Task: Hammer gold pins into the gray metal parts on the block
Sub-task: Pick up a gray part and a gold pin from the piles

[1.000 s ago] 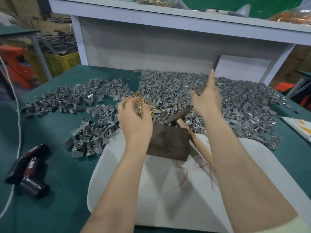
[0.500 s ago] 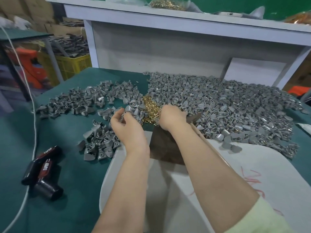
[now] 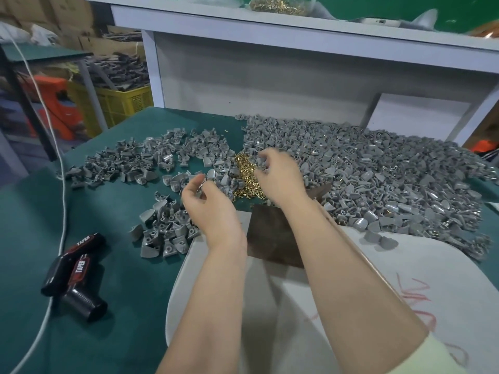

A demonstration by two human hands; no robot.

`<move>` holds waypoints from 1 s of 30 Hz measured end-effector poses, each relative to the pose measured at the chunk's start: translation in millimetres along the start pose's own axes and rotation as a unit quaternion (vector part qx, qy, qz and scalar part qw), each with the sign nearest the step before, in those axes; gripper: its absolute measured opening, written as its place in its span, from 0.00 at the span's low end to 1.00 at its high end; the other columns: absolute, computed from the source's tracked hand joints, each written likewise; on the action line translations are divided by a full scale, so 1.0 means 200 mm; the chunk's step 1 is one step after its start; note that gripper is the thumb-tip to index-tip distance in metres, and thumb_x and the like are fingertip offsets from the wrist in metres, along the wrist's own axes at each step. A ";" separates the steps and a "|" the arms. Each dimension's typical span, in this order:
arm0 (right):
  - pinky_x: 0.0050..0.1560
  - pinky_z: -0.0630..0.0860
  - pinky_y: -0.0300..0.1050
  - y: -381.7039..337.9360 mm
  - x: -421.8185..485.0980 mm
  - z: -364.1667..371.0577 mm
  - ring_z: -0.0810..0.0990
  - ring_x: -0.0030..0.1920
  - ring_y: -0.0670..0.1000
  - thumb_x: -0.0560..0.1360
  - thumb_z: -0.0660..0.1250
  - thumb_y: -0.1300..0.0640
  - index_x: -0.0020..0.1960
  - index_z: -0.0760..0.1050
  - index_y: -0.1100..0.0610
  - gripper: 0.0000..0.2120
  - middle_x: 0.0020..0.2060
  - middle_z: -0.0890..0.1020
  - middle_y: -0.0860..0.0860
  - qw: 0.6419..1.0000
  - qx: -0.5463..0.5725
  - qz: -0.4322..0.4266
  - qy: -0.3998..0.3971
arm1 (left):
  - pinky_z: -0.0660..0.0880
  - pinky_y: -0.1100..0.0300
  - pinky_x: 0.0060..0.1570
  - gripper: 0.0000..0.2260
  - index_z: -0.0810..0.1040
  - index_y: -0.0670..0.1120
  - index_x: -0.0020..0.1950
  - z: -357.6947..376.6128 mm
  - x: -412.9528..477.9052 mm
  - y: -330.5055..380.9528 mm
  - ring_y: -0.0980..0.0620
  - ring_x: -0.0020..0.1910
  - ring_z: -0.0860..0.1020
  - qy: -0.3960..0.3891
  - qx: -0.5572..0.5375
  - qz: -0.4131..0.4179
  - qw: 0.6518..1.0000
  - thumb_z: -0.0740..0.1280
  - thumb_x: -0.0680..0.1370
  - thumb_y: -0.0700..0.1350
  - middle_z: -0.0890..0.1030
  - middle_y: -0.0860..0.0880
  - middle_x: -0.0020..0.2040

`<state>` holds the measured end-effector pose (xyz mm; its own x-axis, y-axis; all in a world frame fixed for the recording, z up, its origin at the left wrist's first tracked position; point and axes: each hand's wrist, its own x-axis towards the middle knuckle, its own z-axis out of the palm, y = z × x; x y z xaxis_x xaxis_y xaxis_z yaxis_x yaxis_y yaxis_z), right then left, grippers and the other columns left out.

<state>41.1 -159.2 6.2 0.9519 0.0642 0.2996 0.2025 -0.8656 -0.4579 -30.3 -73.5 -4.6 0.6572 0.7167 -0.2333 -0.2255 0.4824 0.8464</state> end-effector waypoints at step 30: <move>0.54 0.78 0.49 -0.06 -0.10 -0.13 0.82 0.48 0.55 0.76 0.64 0.66 0.47 0.79 0.54 0.08 0.45 0.84 0.56 0.935 0.298 -0.054 -0.182 | 0.77 0.68 0.43 0.04 0.73 0.45 0.49 0.01 0.00 -0.03 0.56 0.42 0.81 -0.136 -0.036 -0.037 0.989 0.62 0.80 0.38 0.80 0.45 0.48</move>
<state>14.6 -163.3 27.3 0.9112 0.3952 0.1161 0.2916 -0.4198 -0.8595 -27.1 -77.0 -9.5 0.8407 0.5211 -0.1473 -0.2138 0.5694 0.7938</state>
